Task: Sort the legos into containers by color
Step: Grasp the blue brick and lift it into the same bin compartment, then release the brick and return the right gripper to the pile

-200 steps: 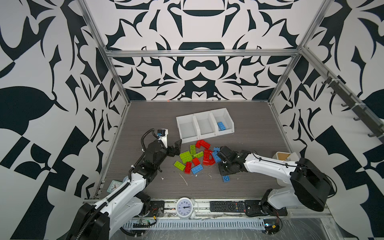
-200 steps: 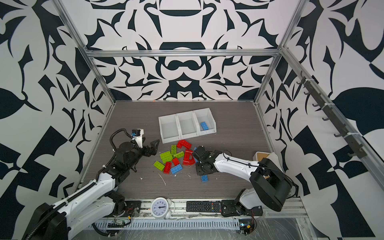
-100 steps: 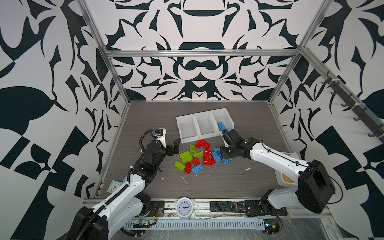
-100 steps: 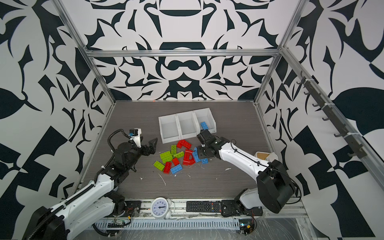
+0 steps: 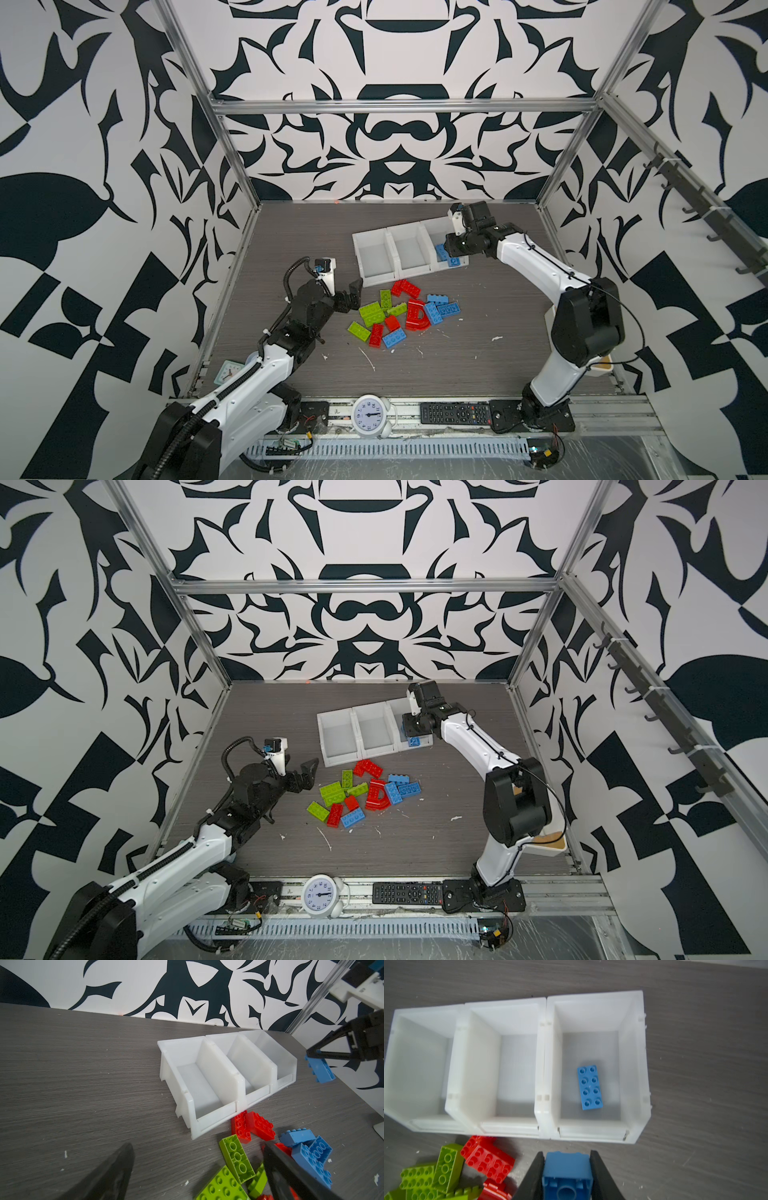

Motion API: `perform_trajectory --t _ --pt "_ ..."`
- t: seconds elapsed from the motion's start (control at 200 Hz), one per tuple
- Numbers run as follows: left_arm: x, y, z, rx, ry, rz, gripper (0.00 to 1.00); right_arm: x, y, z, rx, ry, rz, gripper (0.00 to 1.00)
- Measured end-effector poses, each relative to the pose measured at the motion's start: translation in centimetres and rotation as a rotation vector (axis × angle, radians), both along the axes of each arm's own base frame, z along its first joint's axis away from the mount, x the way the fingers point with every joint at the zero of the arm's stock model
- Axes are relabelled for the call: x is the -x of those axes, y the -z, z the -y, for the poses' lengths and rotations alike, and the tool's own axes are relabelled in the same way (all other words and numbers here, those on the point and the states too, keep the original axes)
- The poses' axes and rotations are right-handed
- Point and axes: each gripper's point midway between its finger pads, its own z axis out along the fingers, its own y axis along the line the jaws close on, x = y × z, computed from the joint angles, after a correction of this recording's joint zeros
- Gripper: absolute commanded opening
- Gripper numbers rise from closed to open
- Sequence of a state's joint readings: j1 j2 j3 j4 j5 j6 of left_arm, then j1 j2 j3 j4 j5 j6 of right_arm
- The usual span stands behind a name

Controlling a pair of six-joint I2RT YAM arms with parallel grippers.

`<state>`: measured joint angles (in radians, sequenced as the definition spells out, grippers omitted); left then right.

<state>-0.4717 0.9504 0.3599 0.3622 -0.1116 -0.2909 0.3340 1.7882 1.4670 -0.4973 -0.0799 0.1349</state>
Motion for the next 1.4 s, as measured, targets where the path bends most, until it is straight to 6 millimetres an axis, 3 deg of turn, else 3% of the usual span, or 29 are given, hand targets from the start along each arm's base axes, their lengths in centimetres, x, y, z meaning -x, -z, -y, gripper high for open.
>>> perform_trajectory --t 0.235,0.56,0.715,0.82,0.995,1.11,1.18,1.245,1.4 --pt "0.0 0.0 0.1 0.001 0.003 0.001 0.99 -4.7 1.2 -0.1 0.014 -0.014 0.014 0.25" --pt "0.0 0.0 0.1 0.002 0.004 0.0 0.99 -6.8 2.5 0.5 0.008 -0.004 0.008 0.27" --pt "-0.1 0.1 0.1 0.001 0.004 -0.001 0.99 -7.8 3.5 0.3 0.005 -0.004 0.001 0.38" --pt "-0.1 0.0 0.1 0.002 0.004 0.0 0.99 -8.1 4.1 0.3 0.007 0.0 -0.013 0.51" --pt "0.0 -0.1 0.2 0.005 0.009 0.003 0.99 -8.5 3.3 0.1 0.003 -0.002 0.002 0.54" --pt "0.0 -0.2 0.2 0.008 0.012 0.007 0.99 -7.7 2.0 0.2 -0.005 -0.004 0.014 0.53" --pt "0.0 -0.3 0.2 0.009 0.012 0.009 0.99 -6.2 1.0 0.3 -0.019 -0.009 0.014 0.53" --pt "0.0 -0.3 0.3 0.009 0.012 0.009 0.99 -4.2 0.0 0.4 -0.04 -0.008 0.013 0.53" --pt "0.0 -0.3 0.2 0.009 0.012 0.011 0.99 3.2 -1.0 -0.7 -0.136 -0.039 -0.026 0.52"
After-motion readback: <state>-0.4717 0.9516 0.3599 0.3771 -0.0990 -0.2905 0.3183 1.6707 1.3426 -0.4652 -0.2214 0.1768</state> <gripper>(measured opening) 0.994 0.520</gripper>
